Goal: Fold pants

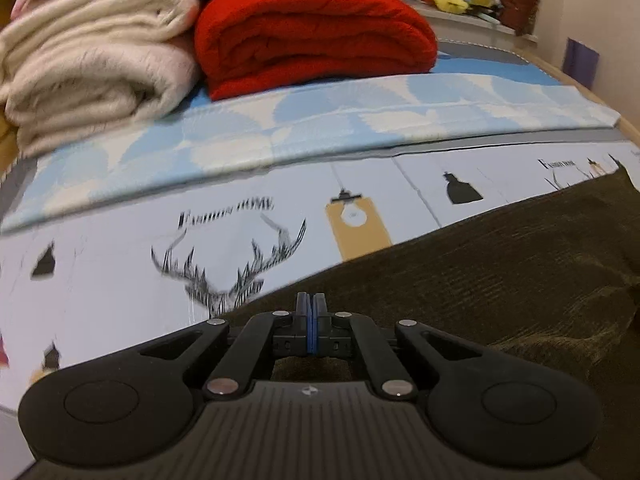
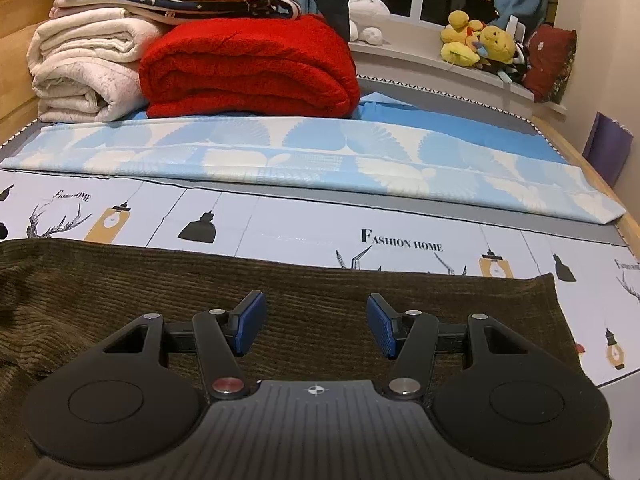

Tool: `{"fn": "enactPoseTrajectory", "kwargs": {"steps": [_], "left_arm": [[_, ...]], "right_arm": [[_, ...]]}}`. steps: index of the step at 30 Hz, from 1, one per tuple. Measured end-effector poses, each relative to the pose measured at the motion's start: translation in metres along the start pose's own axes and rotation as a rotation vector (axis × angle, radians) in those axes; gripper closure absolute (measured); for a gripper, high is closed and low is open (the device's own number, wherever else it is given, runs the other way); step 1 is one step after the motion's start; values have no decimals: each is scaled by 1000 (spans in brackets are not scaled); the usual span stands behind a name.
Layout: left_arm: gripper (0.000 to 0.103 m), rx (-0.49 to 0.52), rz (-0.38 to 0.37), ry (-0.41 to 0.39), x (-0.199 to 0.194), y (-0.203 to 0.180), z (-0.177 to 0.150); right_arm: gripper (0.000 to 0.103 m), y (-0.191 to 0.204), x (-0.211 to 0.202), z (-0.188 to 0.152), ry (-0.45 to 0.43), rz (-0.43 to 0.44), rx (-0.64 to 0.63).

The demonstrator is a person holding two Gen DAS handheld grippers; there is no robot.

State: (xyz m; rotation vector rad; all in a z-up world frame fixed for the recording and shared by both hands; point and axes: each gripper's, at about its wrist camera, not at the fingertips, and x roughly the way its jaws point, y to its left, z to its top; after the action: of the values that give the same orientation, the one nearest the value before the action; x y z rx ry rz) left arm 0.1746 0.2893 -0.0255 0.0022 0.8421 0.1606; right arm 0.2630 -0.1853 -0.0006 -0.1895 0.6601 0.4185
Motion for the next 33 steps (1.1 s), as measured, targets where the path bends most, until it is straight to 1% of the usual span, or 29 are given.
{"fn": "enactPoseTrajectory", "kwargs": {"steps": [2, 3, 4, 5, 6, 7, 8, 9, 10, 12, 15, 19, 20, 21, 22, 23, 24, 25, 26, 29, 33], "left_arm": [[98, -29, -4, 22, 8, 6, -7], [94, -35, -3, 30, 11, 9, -10], [83, -36, 3, 35, 15, 10, -12], [75, -33, 15, 40, 21, 11, -14], [59, -35, 26, 41, 25, 12, -16], [47, -40, 37, 39, 29, 14, -16], [41, -51, 50, 35, 34, 16, -15], [30, -62, 64, 33, 38, 18, -14], [22, -76, 81, 31, 43, 21, -11], [19, -98, 100, 31, 52, 25, -6], [17, -121, 105, 40, 66, 27, 4], [17, -114, 83, 92, 86, 21, 8], [18, -105, 64, 112, 91, 18, 8], [22, -91, 48, 126, 94, 15, 7], [42, -74, 35, 132, 95, 12, 5], [57, -52, 24, 138, 96, 8, 5], [83, -37, 23, 138, 96, 6, 6], [99, -38, 11, 139, 94, 5, 8], [99, -42, 8, 139, 93, 3, 9], [101, -9, 33, 119, 81, -4, 14], [101, 19, 44, 78, 51, -15, 17]], "right_arm": [[45, 5, -1, -2, 0, 6, -8], [45, 8, -1, -3, 2, 6, -16], [45, 10, -1, -4, 6, 6, -22], [45, 13, 0, -5, 9, 9, -31], [45, 15, 0, -6, 11, 11, -35], [45, 16, 0, -6, 13, 12, -41], [45, 17, 0, -6, 15, 13, -44], [45, 18, 1, -6, 15, 13, -44], [45, 18, 2, -6, 17, 13, -43], [45, 18, 3, -6, 22, 14, -41], [45, 17, 6, -5, 28, 14, -42], [45, 12, 10, -4, 33, 12, -39], [45, 10, 10, -4, 34, 11, -37], [45, 9, 11, -4, 35, 10, -34], [45, 7, 11, -3, 35, 8, -31], [45, 4, 11, -3, 34, 6, -27], [45, 2, 10, -2, 33, 4, -22], [45, 0, 9, -2, 31, 3, -17], [45, -2, 8, -2, 29, 3, -13], [45, -7, 2, -2, 19, 0, -8], [45, -18, -5, -4, 10, -19, 13]]}}
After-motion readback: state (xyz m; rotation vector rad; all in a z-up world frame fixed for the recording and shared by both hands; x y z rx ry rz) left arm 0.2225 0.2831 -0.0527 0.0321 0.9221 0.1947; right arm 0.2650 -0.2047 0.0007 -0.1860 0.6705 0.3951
